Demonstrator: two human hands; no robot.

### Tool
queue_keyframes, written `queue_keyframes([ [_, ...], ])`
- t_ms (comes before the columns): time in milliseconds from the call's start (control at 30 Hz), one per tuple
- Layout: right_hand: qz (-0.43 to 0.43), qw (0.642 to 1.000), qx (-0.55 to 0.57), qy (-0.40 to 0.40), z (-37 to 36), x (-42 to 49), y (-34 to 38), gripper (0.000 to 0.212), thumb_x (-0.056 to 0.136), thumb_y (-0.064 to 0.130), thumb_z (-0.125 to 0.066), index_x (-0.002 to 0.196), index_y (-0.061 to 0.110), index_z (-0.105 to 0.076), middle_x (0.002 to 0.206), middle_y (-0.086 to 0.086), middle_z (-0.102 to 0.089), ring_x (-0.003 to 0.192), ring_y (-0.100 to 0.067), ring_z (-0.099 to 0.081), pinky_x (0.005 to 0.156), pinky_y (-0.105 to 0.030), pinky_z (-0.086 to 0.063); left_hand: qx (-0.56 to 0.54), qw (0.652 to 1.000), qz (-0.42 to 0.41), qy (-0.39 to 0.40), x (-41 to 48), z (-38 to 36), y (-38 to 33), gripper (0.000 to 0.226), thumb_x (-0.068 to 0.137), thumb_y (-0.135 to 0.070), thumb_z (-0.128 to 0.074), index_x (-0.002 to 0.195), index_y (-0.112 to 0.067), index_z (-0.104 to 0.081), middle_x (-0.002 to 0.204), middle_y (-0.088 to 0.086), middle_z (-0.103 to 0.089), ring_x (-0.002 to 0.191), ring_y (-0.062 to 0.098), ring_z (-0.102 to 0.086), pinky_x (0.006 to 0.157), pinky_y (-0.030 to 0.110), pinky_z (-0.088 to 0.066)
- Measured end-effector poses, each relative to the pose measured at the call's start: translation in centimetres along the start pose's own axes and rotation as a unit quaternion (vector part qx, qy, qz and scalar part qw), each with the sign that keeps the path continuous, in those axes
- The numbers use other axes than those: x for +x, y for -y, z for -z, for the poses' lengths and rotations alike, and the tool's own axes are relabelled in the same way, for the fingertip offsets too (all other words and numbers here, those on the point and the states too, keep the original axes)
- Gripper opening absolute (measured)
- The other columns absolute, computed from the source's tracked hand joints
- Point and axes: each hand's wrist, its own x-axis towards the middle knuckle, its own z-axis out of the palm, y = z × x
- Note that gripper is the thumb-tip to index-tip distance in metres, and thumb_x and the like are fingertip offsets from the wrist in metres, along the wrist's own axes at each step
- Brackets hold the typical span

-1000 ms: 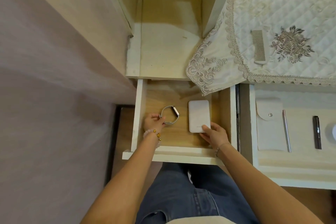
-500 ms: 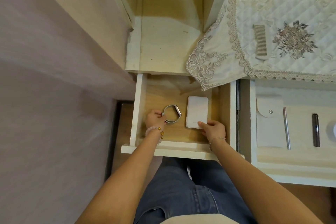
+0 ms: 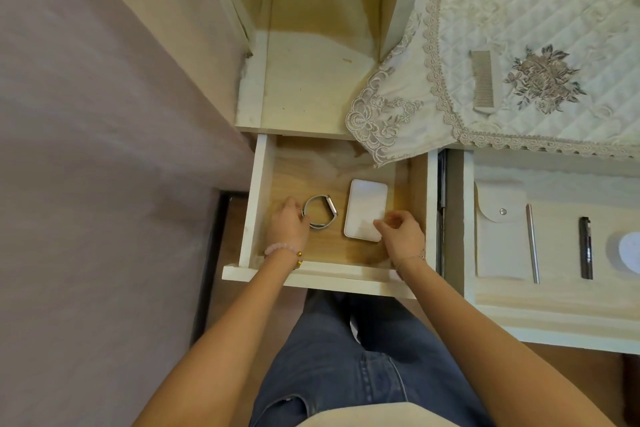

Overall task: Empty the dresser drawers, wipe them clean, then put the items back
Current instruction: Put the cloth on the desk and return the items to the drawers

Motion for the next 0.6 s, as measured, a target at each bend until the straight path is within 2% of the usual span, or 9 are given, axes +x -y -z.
queue_keyframes([
  [133,0.147,0.988,-0.045,0.012,2.3,-1.5,2.1,0.048,0.087,0.029,-0.063,0.130,0.014,-0.048,0.129,-0.004,-0.054,0.118,-0.019,-0.050,0.093,-0.027,-0.039,0.098,0.981,-0.156,-0.054,-1.3,1.7,-1.1,0.030,0.094,-0.017,-0.052,0.122,-0.011,-0.052,0.120,0.005,-0.058,0.106,0.023,-0.055,0.079,0.029,-0.043],
  [200,0.229,0.969,-0.091,0.004,3.7,-2.3,2.7,0.054,0.086,0.033,-0.063,0.133,0.014,-0.046,0.134,-0.004,-0.050,0.123,-0.018,-0.046,0.098,-0.027,-0.036,0.173,0.950,-0.237,-0.105,-2.0,2.6,-1.6,0.029,0.091,-0.018,-0.055,0.119,-0.011,-0.056,0.114,0.006,-0.062,0.103,0.025,-0.056,0.081,0.033,-0.043],
  [300,0.324,0.928,-0.181,-0.033,5.8,-3.0,3.1,0.059,0.086,0.036,-0.062,0.136,0.014,-0.043,0.138,-0.004,-0.047,0.129,-0.018,-0.041,0.106,-0.028,-0.030,0.193,0.916,-0.310,-0.164,-2.9,3.4,-2.7,0.031,0.080,-0.017,-0.069,0.109,-0.008,-0.062,0.103,0.008,-0.067,0.096,0.028,-0.062,0.081,0.036,-0.048],
  [433,0.372,0.897,-0.213,-0.106,9.1,-3.7,3.3,0.058,0.086,0.031,-0.063,0.136,0.009,-0.043,0.138,-0.010,-0.047,0.130,-0.024,-0.040,0.108,-0.027,-0.024,0.172,0.884,-0.381,-0.211,-3.7,3.8,-4.4,0.041,0.076,-0.019,-0.074,0.112,-0.004,-0.062,0.109,0.012,-0.067,0.102,0.029,-0.063,0.086,0.040,-0.049],
  [600,0.372,0.887,-0.218,-0.164,12.0,-4.5,2.5,0.058,0.087,0.034,-0.062,0.134,0.005,-0.045,0.135,-0.013,-0.050,0.127,-0.028,-0.043,0.107,-0.034,-0.030,0.162,0.860,-0.433,-0.218,-4.9,3.4,-7.1,0.049,0.086,-0.037,-0.044,0.120,-0.005,-0.059,0.115,0.011,-0.065,0.106,0.027,-0.062,0.091,0.039,-0.048],
])
